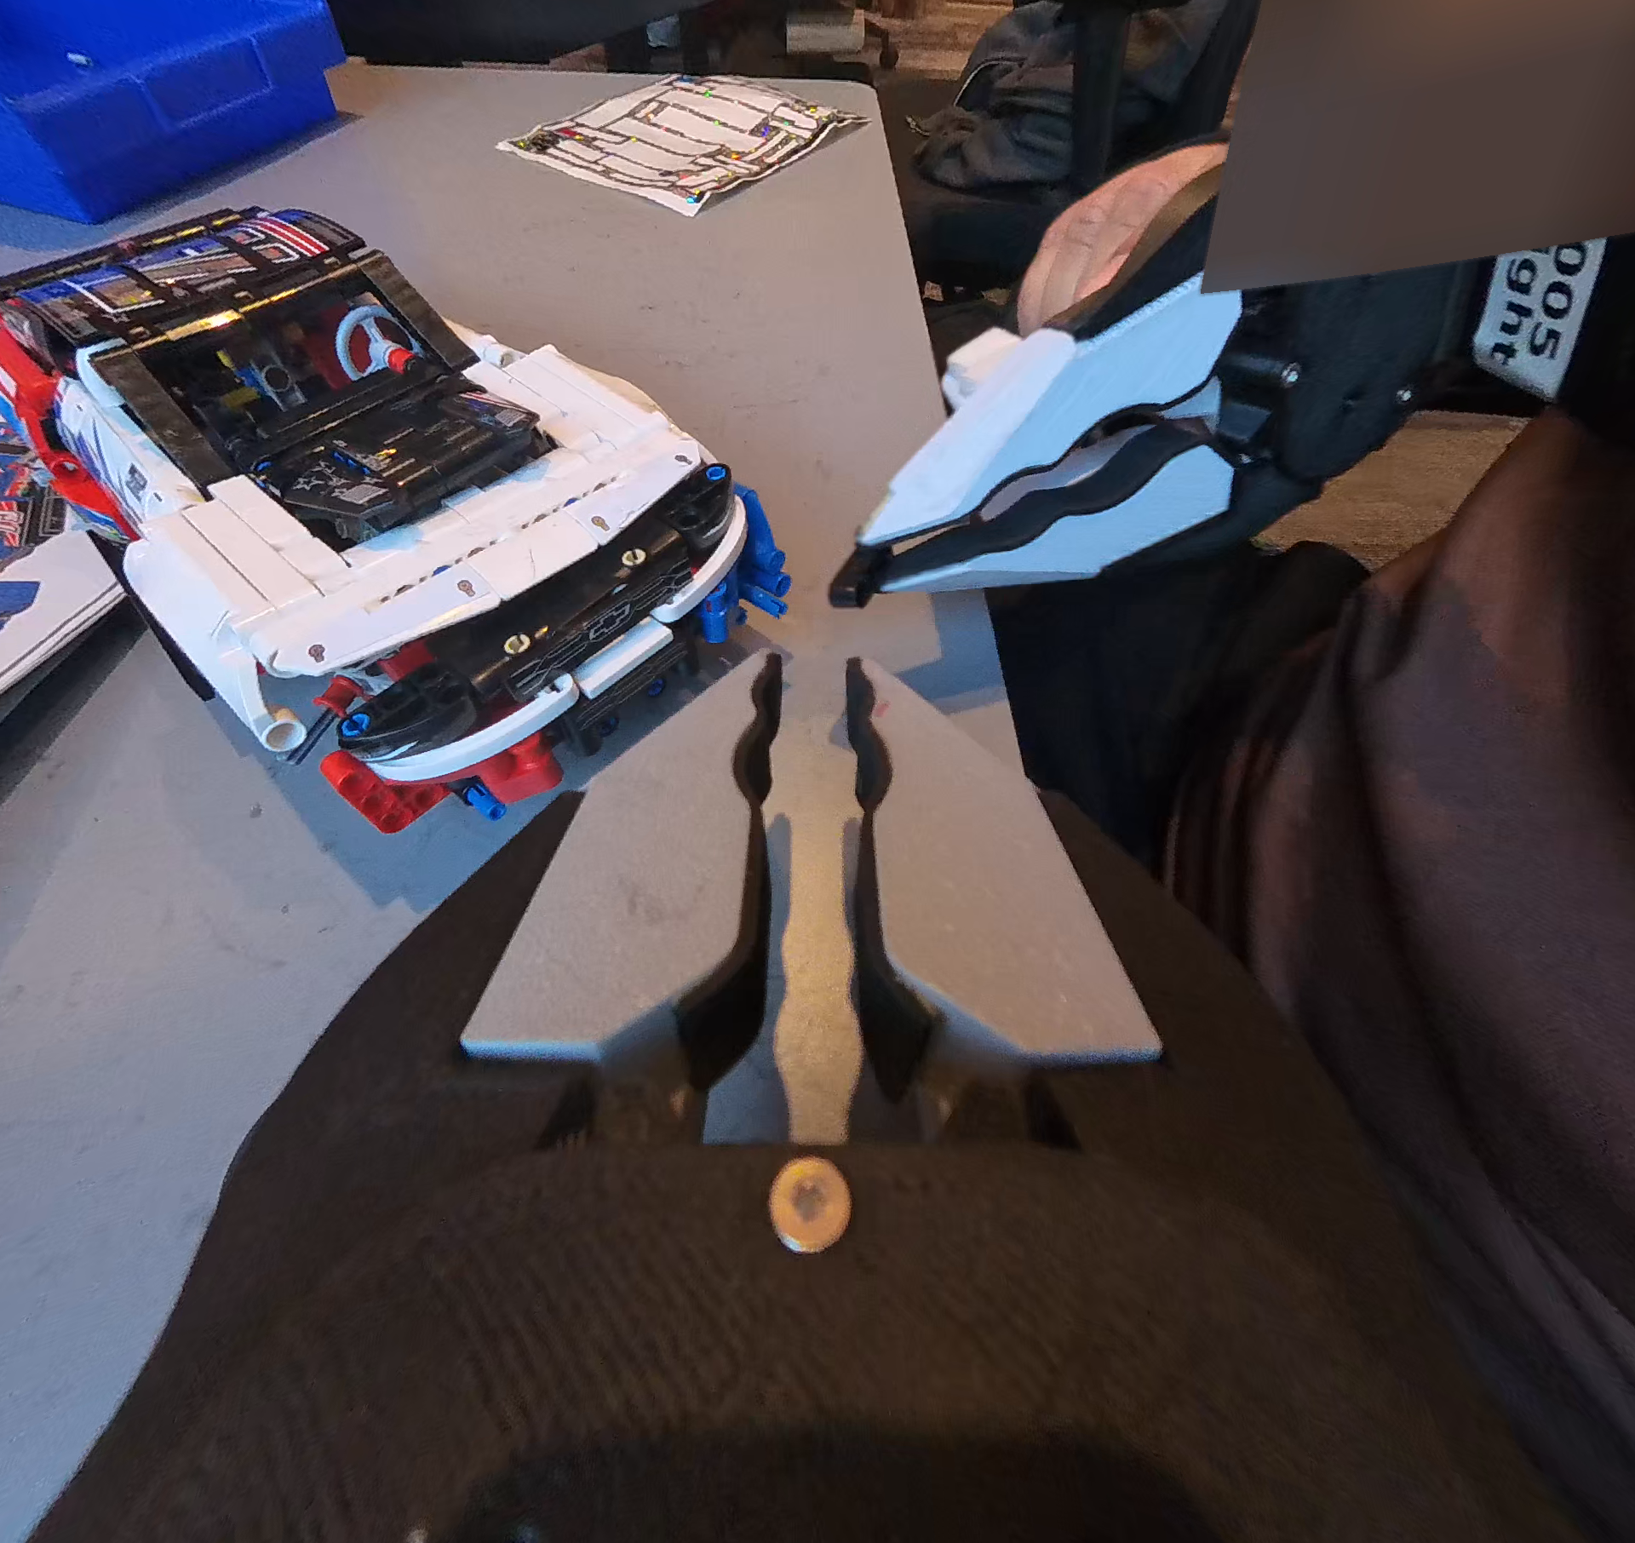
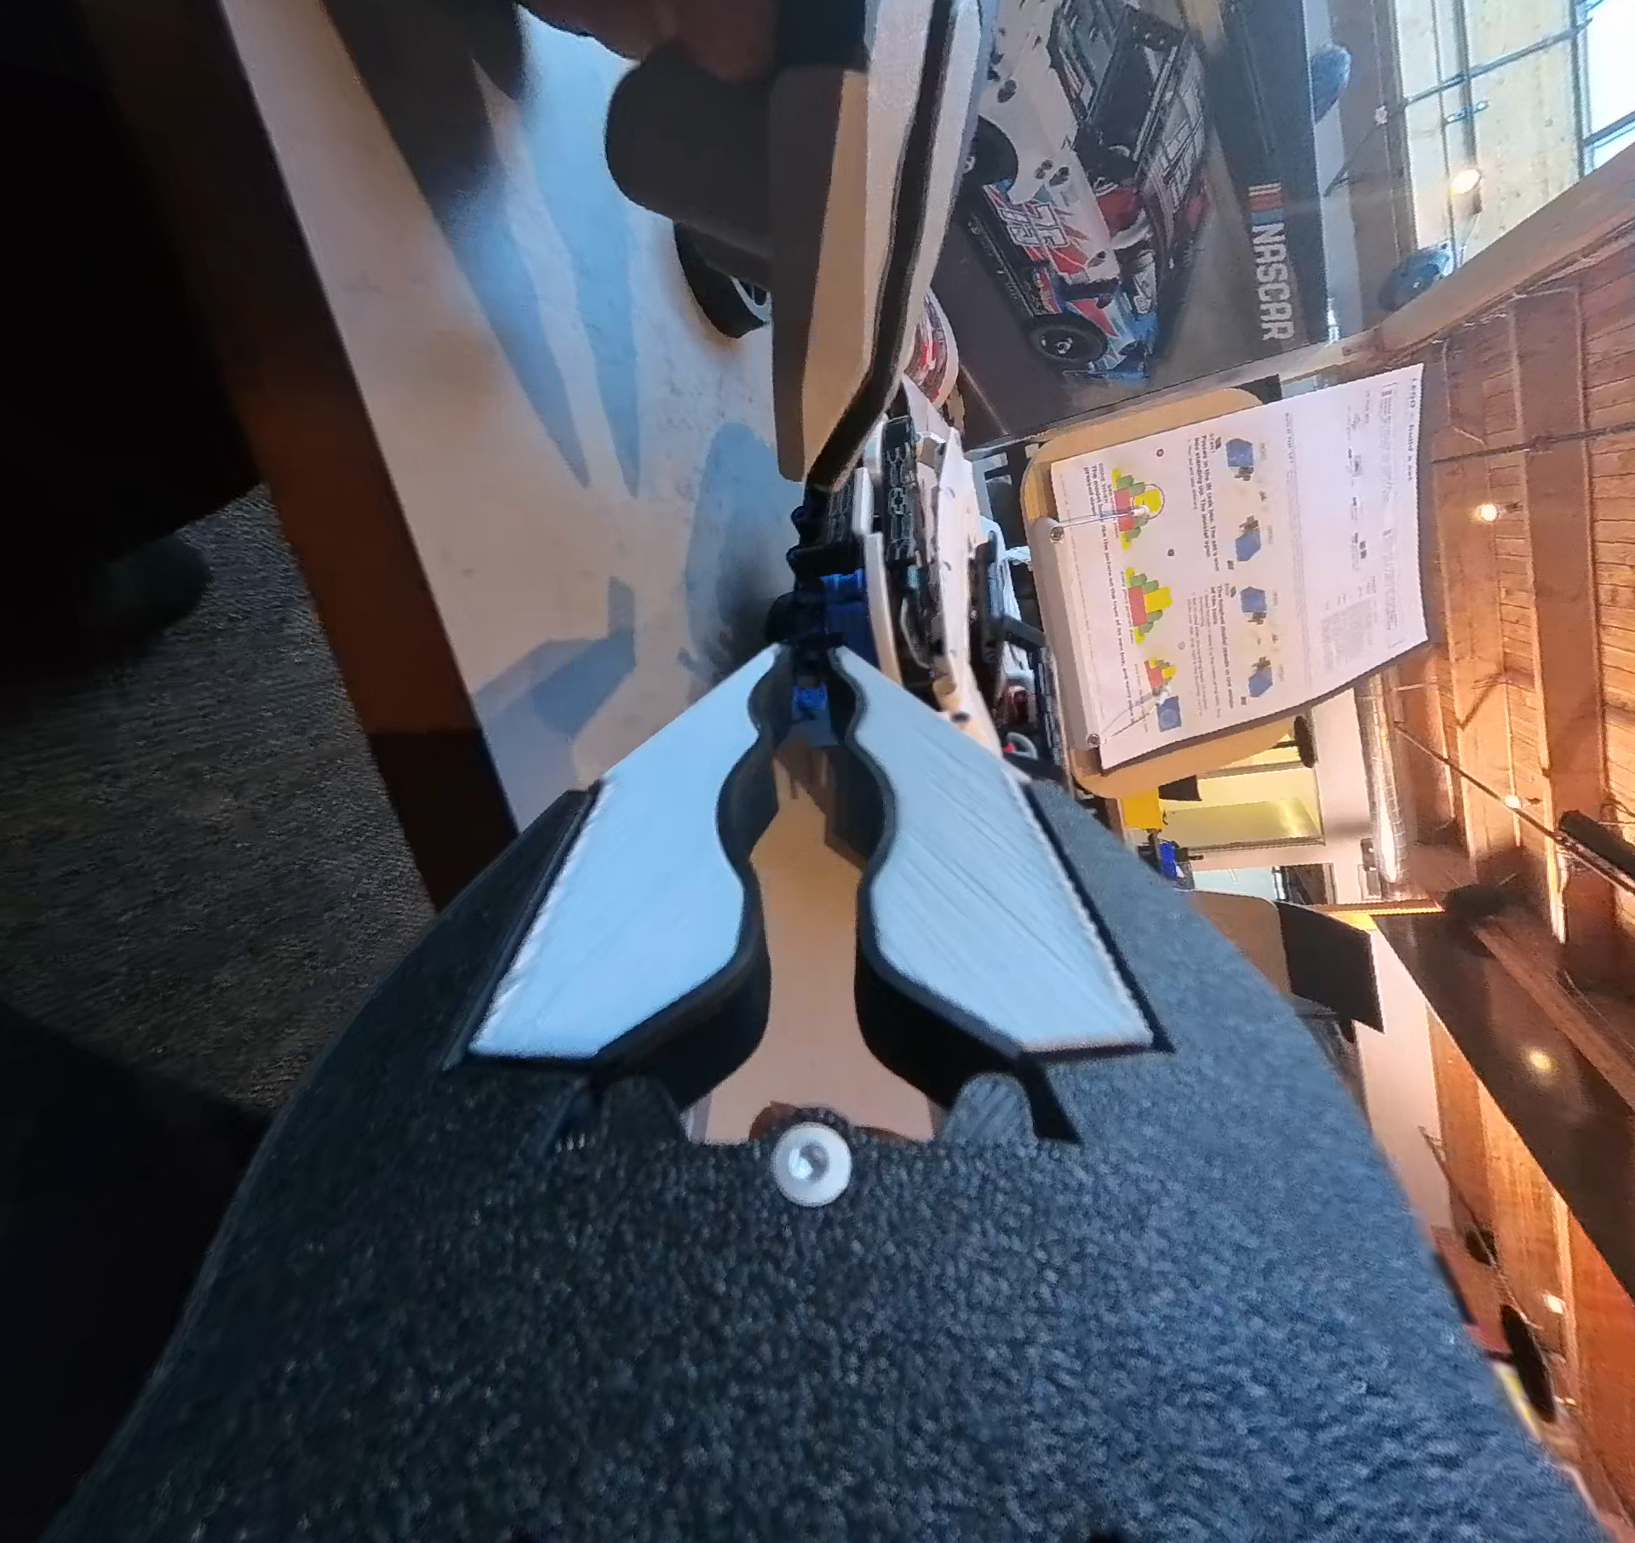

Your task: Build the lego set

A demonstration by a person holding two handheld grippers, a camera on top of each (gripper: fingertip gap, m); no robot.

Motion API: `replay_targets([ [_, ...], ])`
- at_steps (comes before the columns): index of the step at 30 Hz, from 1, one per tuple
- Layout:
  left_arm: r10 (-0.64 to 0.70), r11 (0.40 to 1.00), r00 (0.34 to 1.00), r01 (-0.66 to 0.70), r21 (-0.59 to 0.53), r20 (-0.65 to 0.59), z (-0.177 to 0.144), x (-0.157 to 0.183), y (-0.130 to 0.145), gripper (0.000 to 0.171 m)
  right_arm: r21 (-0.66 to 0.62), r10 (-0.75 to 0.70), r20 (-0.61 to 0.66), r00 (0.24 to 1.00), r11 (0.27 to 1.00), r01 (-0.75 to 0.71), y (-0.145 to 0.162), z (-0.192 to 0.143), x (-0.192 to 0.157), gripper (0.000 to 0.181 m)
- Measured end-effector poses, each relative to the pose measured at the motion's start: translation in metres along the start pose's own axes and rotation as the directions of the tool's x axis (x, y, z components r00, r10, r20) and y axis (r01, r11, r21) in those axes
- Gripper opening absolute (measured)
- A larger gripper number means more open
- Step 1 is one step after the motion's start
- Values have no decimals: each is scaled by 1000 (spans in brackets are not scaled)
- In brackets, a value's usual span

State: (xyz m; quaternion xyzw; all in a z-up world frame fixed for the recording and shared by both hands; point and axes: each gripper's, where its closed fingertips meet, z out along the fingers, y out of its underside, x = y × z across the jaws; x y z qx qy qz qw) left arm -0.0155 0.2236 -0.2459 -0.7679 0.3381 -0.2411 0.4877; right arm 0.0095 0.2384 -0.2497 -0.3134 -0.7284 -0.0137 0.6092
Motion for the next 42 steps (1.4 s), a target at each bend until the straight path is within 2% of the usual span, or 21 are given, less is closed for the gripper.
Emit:
replay_targets([
  [5, -2, 1000, 1000, 1, -30, -14, 3, 1, 4, 12, -3, 4, 5, 1000, 1000, -4, 0, -1, -3, 8],
  [16, 7, 1000, 1000, -7, -15, 5, 2, 0, 2, 11, -8, 26, 40, 999, 1000, -25, 4, 6, -12, 8],
  [28, 18, 1000, 996, -18, 1, 87, -4, -10, 2, 10, -8, 73, 38, 997, 997, -73, 22, 2, -3, 7],
  [42, 64, 996, 989, -56, -65, 130, 0, -16, 10, 9, 19, 155, 90, 984, 987, -158, 22, 11, -10, 7],
])
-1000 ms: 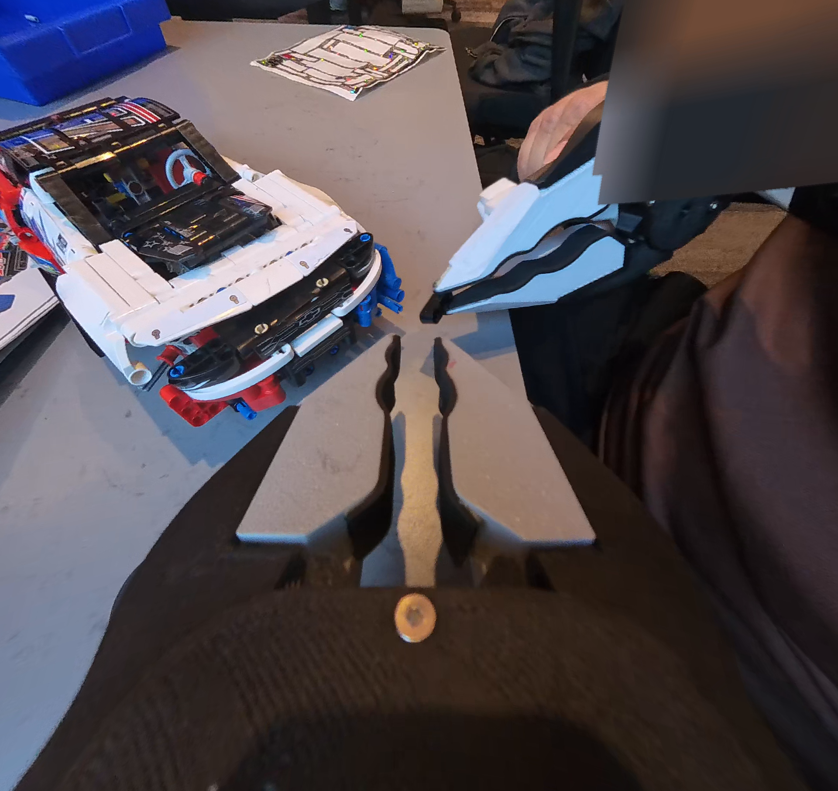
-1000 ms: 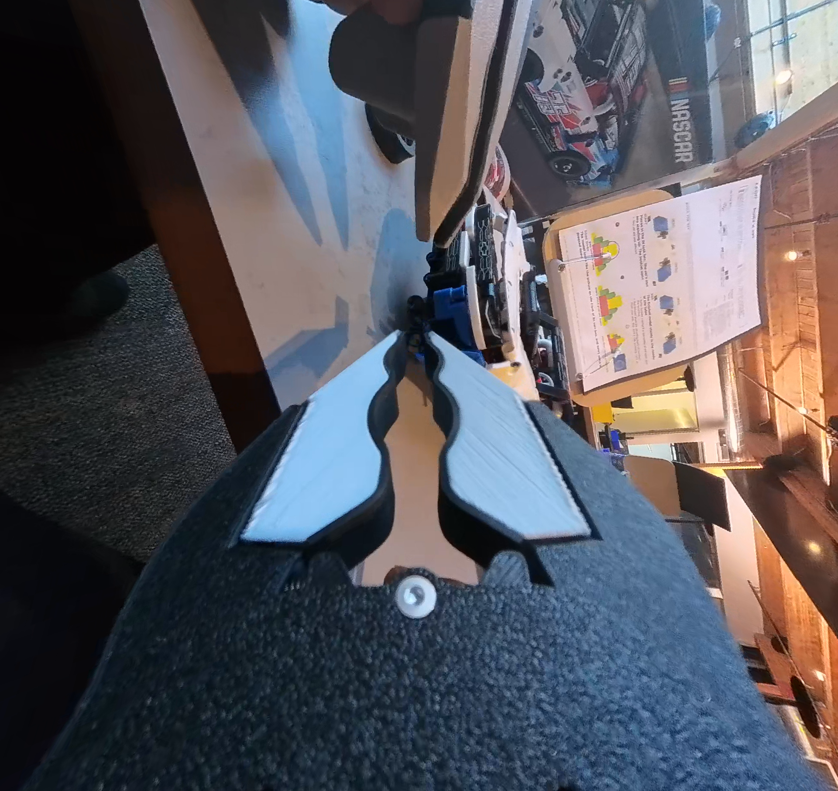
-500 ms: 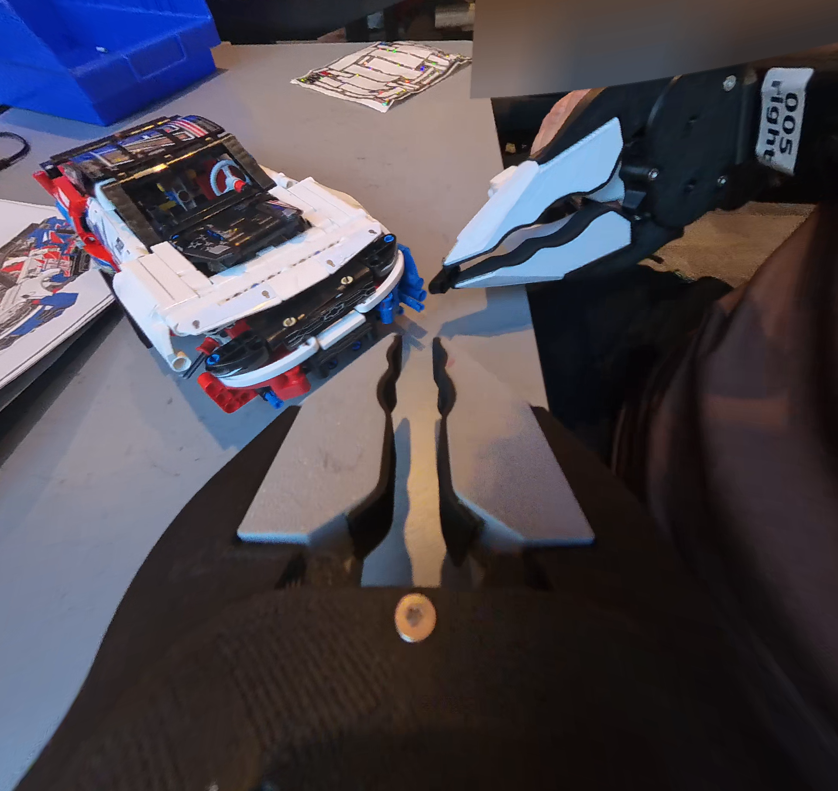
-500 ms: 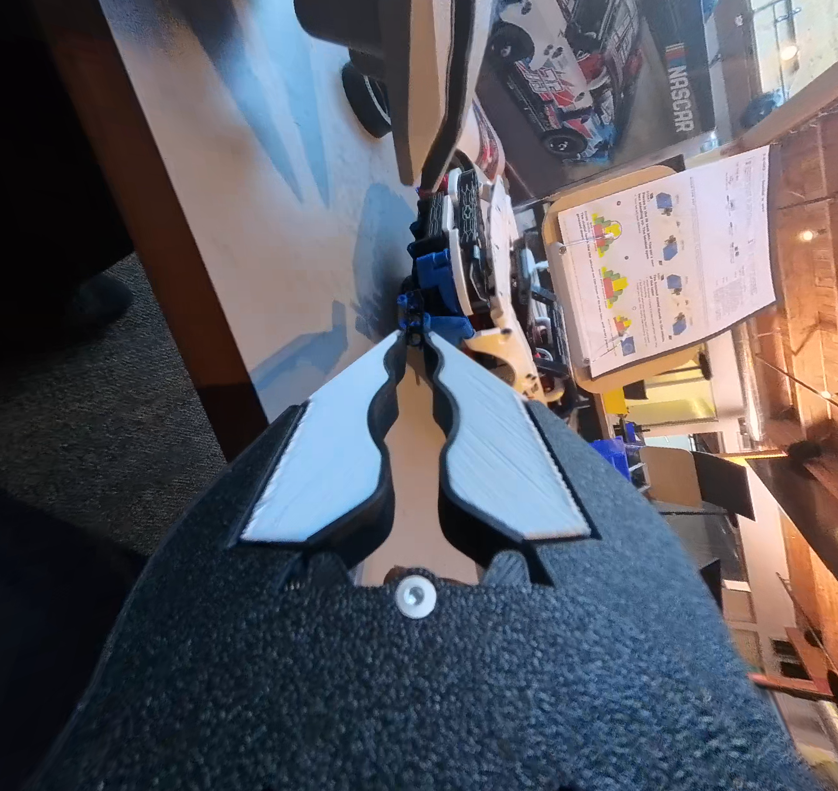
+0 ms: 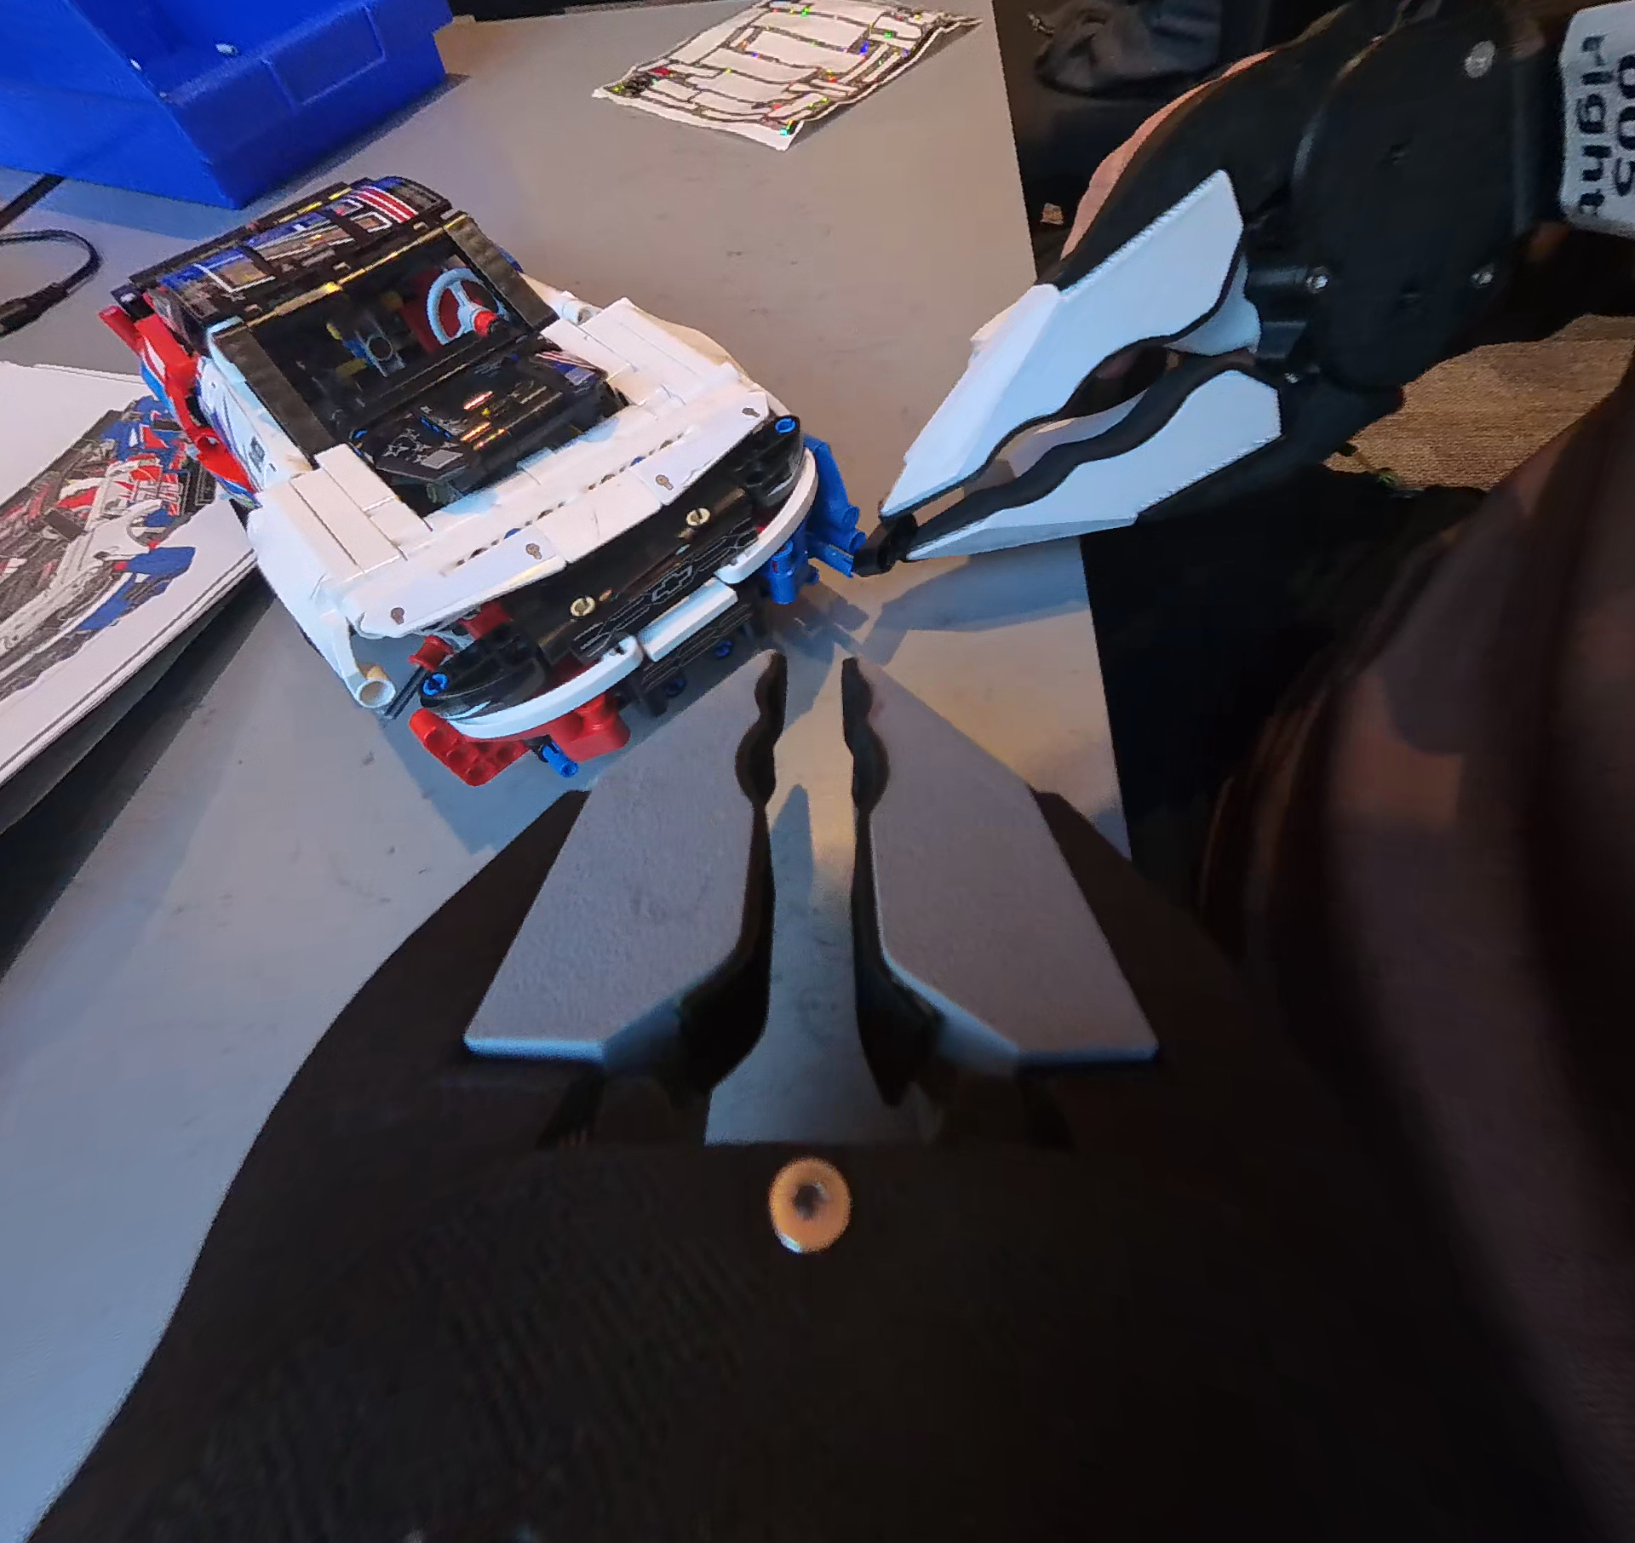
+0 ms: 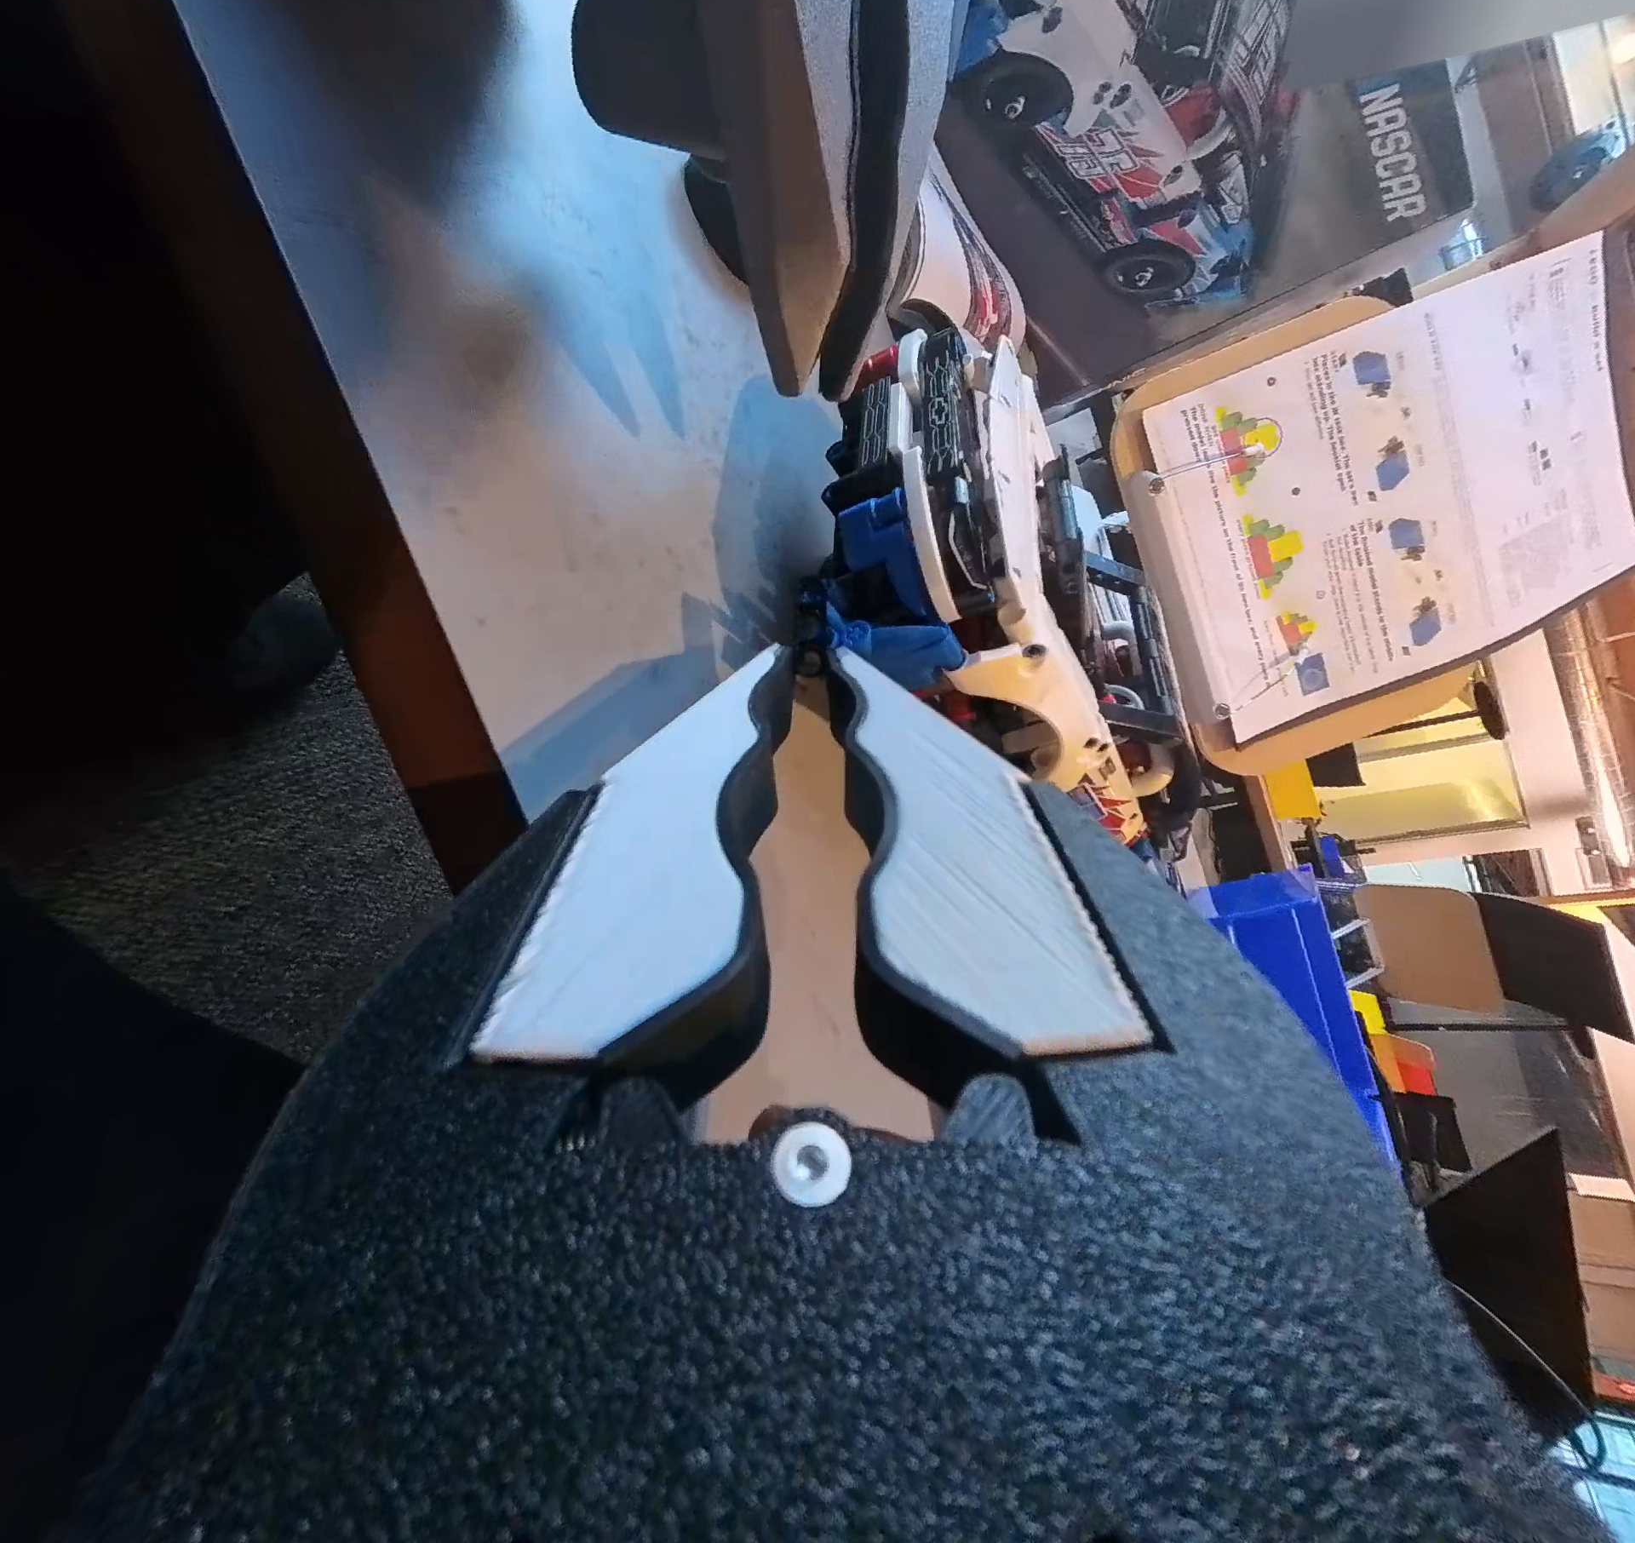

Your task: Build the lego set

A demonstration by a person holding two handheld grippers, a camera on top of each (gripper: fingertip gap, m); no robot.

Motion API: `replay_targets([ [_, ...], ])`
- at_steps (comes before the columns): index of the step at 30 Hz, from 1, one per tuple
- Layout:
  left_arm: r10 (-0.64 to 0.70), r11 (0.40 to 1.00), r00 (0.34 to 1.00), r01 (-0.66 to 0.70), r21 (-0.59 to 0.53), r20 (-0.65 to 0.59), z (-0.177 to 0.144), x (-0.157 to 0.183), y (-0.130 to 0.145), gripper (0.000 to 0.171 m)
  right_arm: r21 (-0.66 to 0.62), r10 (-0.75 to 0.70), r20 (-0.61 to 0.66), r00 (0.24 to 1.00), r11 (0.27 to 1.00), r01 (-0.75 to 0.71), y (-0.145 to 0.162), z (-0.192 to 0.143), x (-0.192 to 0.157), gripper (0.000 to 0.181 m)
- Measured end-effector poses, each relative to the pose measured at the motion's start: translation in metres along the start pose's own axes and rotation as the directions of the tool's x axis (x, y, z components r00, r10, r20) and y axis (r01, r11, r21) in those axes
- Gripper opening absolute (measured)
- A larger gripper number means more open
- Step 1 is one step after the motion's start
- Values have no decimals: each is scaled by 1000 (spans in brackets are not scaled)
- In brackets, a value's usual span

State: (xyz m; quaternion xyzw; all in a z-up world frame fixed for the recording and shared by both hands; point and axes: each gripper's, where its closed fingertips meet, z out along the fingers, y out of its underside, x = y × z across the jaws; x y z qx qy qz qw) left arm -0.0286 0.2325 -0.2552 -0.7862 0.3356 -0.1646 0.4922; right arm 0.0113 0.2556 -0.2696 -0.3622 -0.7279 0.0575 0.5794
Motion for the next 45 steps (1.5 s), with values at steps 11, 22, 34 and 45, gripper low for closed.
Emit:
replay_targets([
  [11, -27, 999, 996, 25, -25, -85, 4, 8, 1, 19, -6, -27, -25, 999, 1000, 27, -9, 3, 4, 7],
  [22, -174, 984, 951, 179, -5, -257, 14, 25, -14, 19, -35, -97, -59, 994, 995, 95, -22, 3, -1, 7],
  [34, -166, 985, 954, 172, 2, -250, 13, 25, -14, 11, -52, -149, -105, 983, 988, 144, -30, -4, -2, 7],
  [45, -83, 996, 962, 77, -32, -260, 15, 26, -8, 6, -34, -106, -93, 990, 994, 103, -33, -8, -3, 5],
])
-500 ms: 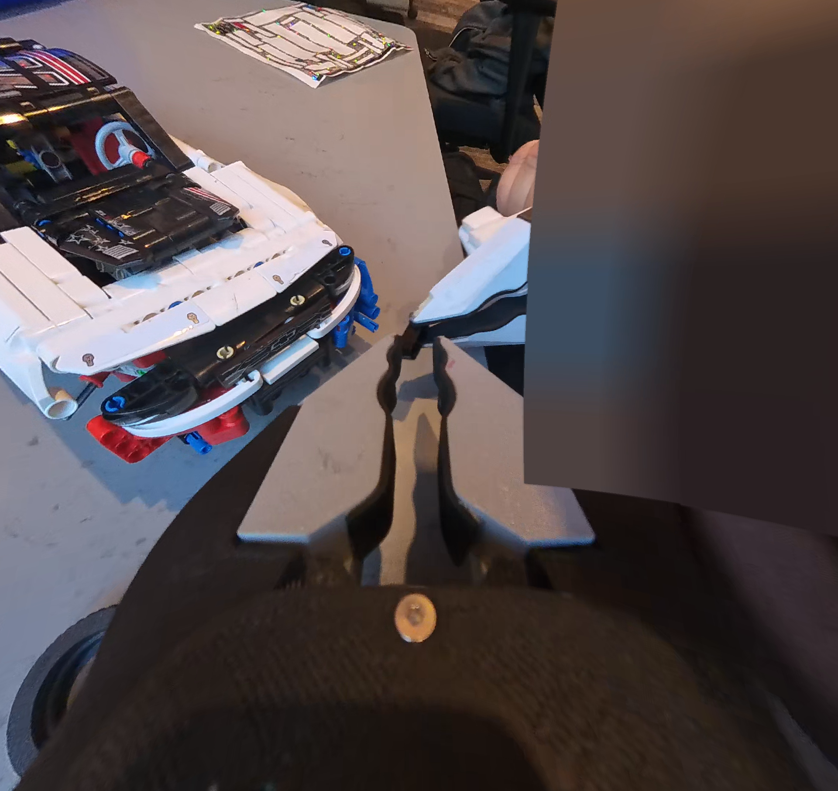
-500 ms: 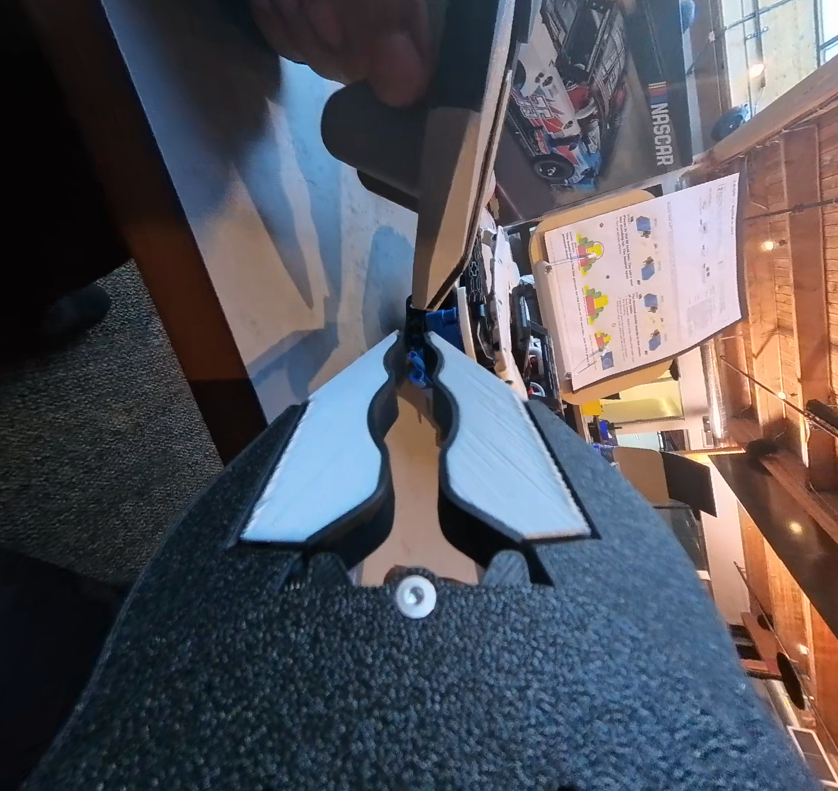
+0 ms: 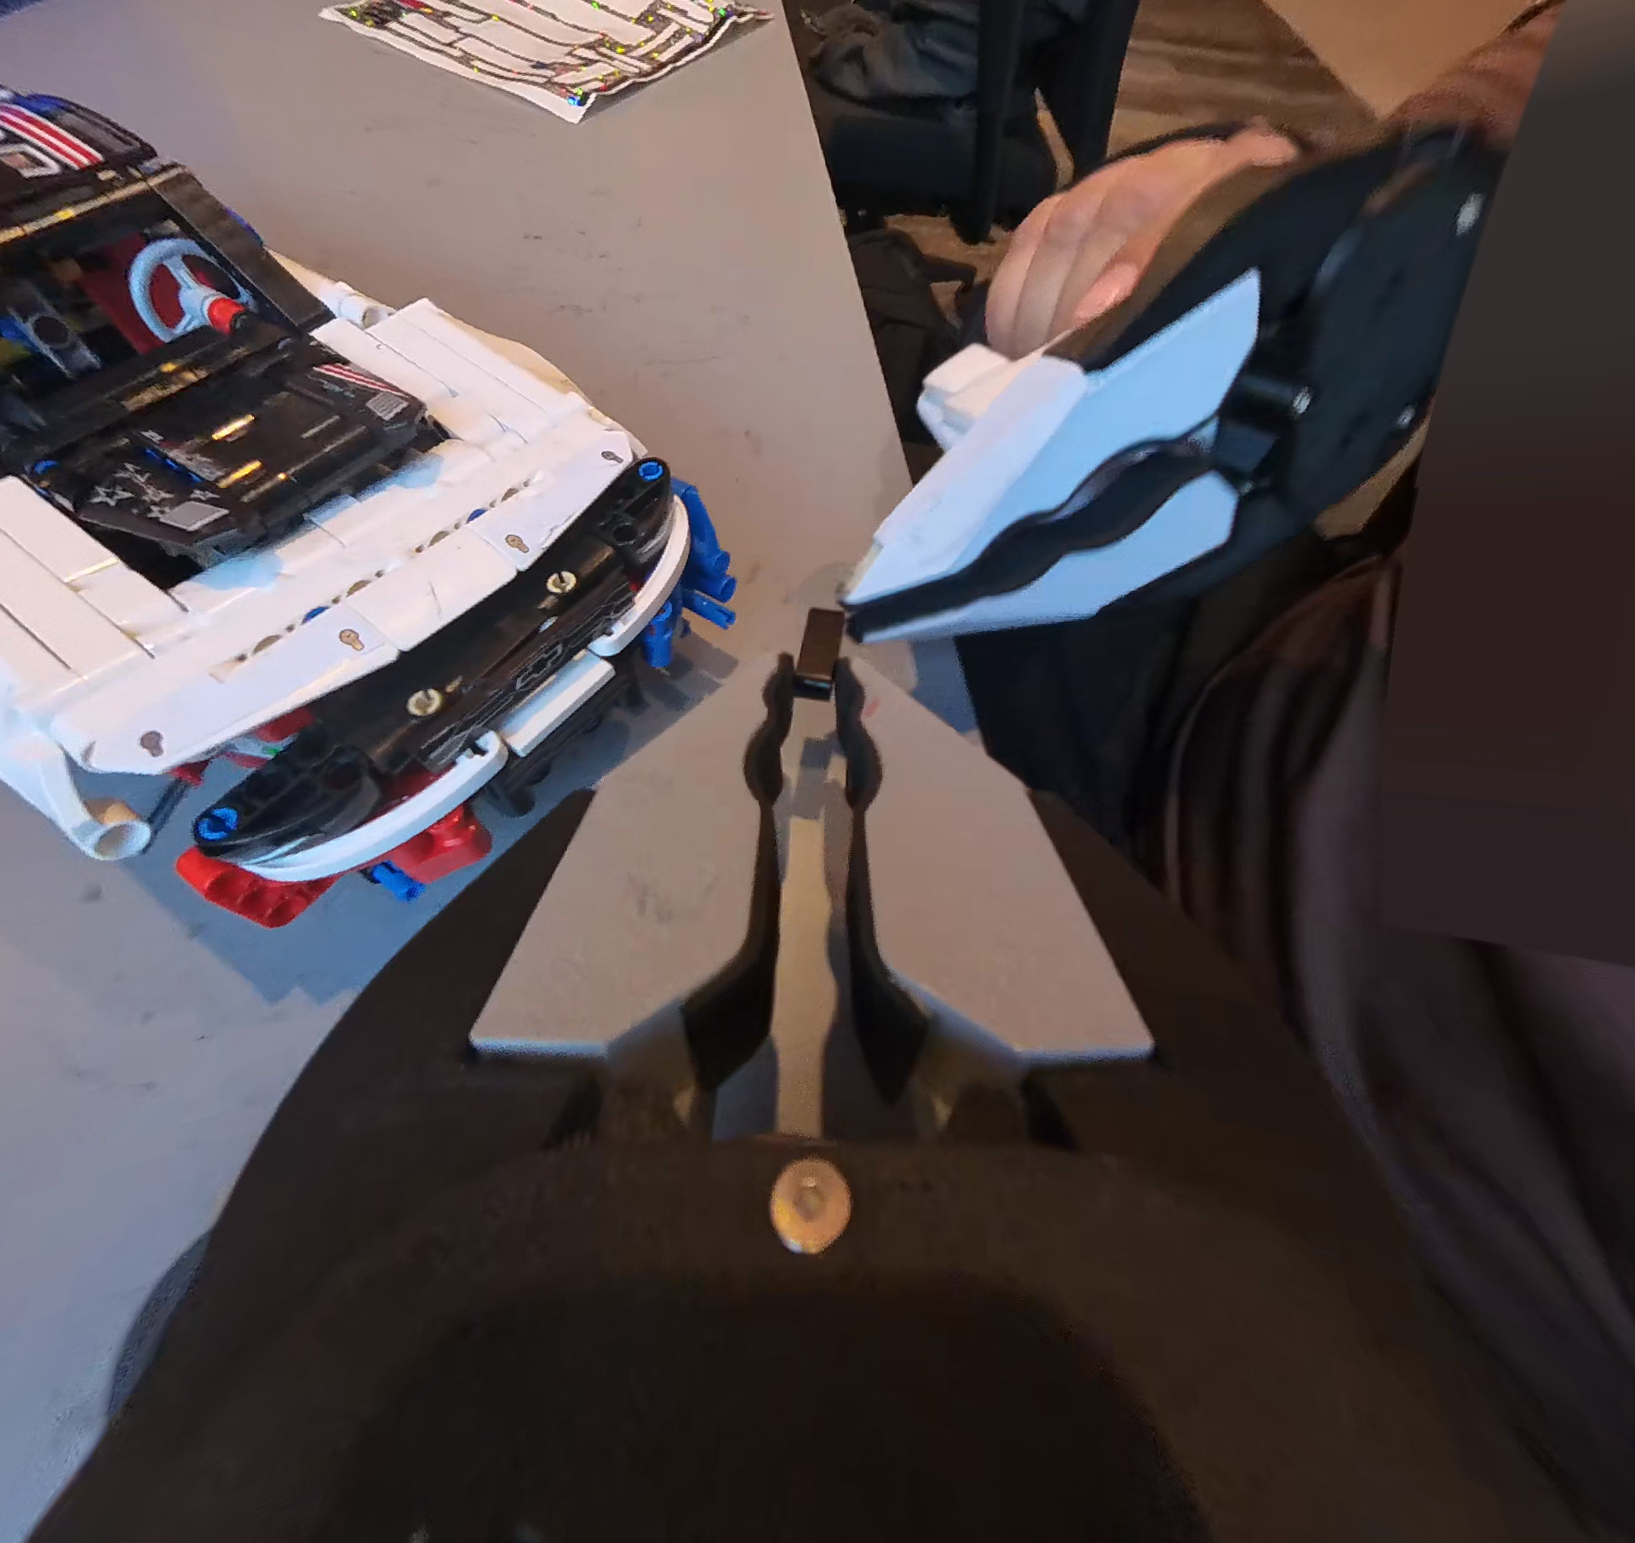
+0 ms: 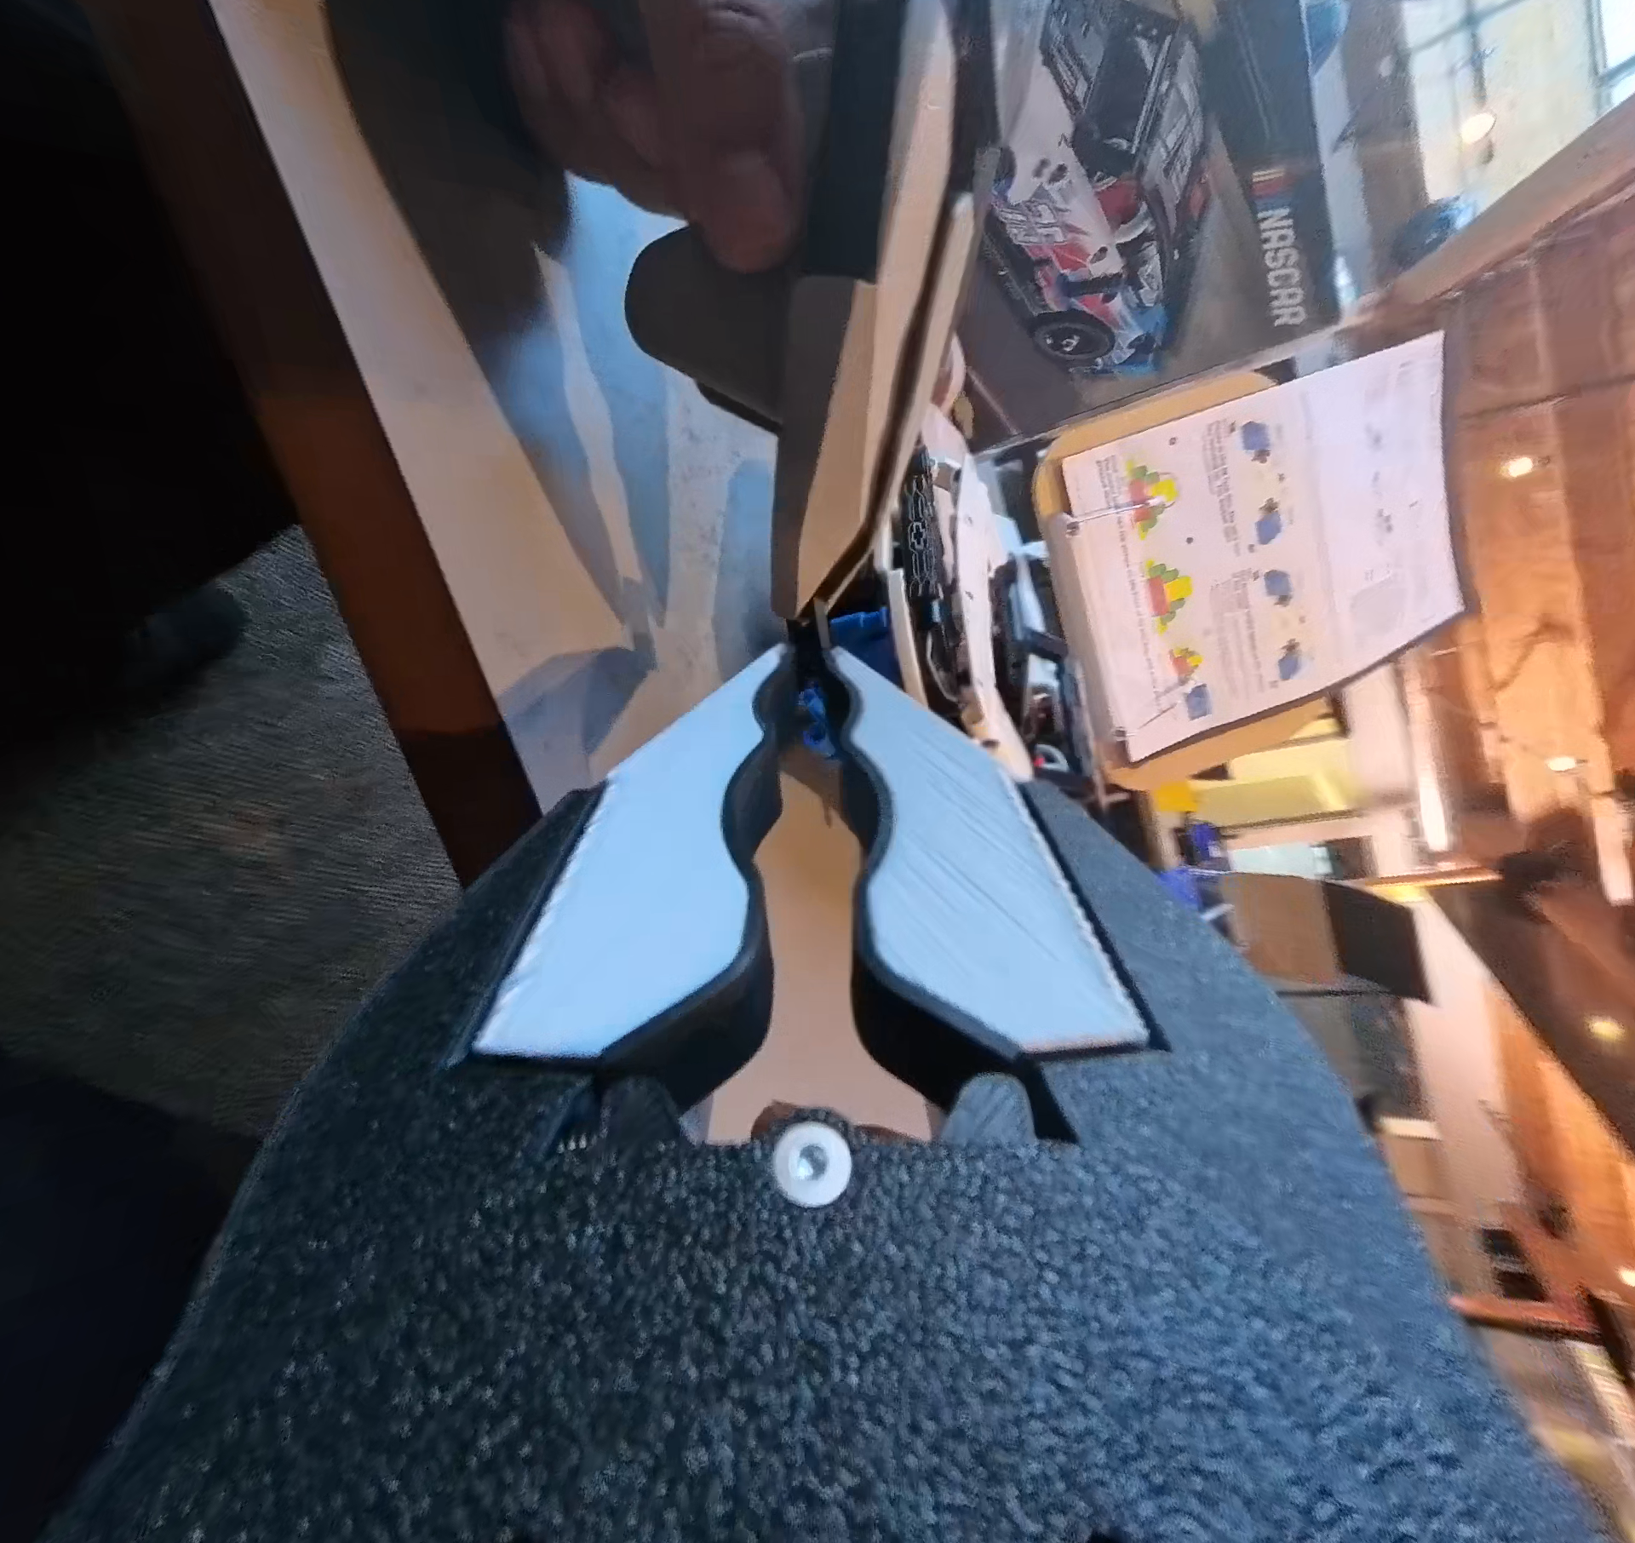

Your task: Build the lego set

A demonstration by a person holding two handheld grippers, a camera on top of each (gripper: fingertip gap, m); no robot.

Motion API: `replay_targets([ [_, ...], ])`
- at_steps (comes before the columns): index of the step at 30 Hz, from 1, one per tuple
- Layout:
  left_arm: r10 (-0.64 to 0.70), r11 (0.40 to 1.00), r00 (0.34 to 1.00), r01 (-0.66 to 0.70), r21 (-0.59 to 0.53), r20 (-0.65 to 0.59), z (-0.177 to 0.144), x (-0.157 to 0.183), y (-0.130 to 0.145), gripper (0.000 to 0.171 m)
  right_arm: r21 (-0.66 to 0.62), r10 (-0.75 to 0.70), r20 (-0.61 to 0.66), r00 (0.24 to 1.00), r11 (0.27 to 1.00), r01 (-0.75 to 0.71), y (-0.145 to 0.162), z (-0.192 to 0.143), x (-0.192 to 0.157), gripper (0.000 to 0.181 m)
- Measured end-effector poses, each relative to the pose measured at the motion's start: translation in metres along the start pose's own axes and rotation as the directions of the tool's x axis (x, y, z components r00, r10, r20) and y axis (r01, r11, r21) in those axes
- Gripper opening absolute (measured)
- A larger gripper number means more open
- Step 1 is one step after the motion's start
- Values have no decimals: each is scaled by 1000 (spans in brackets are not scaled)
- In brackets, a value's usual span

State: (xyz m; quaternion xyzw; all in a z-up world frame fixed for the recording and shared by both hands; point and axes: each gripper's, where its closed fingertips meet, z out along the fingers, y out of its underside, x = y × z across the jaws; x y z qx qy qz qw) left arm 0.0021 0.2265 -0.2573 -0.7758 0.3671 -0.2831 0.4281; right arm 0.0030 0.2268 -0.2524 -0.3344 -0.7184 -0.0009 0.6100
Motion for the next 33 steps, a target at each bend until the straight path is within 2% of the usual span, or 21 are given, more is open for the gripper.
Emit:
replay_targets([
  [1, 32, 999, 999, -32, -10, 8, 0, -1, 2, 6, 10, 51, 22, 998, 999, -51, 0, -2, 0, 0],
  [3, 72, 997, 997, -72, -21, 3, -1, 0, 3, 6, 31, 192, 95, 977, 980, -196, 0, -6, -1, 1],
  [5, 84, 996, 996, -84, -21, -11, -2, 1, 4, 6, 13, 307, 148, 940, 950, -312, 6, -8, 0, 11],
  [7, 67, 997, 997, -68, -20, -30, -2, 0, 3, 6, -9, 346, 170, 923, 937, -350, 12, -8, 1, 16],
  [9, 55, 998, 998, -56, -18, -44, -1, -1, 3, 6, -13, 276, 159, 948, 961, -277, 14, -7, 2, 16],
  [11, 36, 999, 996, -38, -23, -78, 0, 0, 3, 6, -12, 147, 133, 980, 989, -147, 11, -6, 0, 16],
  [16, -3, 1000, 993, 0, -23, -121, 0, 3, 2, 5, -16, -28, 90, 996, 999, 29, -2, 1, -7, 15],
  [24, -29, 999, 986, 23, -38, -162, 2, 6, 3, 6, -52, -101, 38, 994, 993, 103, -2, 7, -5, 9],
  [28, -31, 998, 997, 27, -53, -76, -9, -5, 12, 19, -76, -112, 2, 994, 991, 112, 8, -1, 5, 8],
  [33, -50, 998, 991, 53, -25, 128, -34, -39, 20, 23, -199, -111, -23, 994, 974, 105, 54, -11, 23, 8],
])
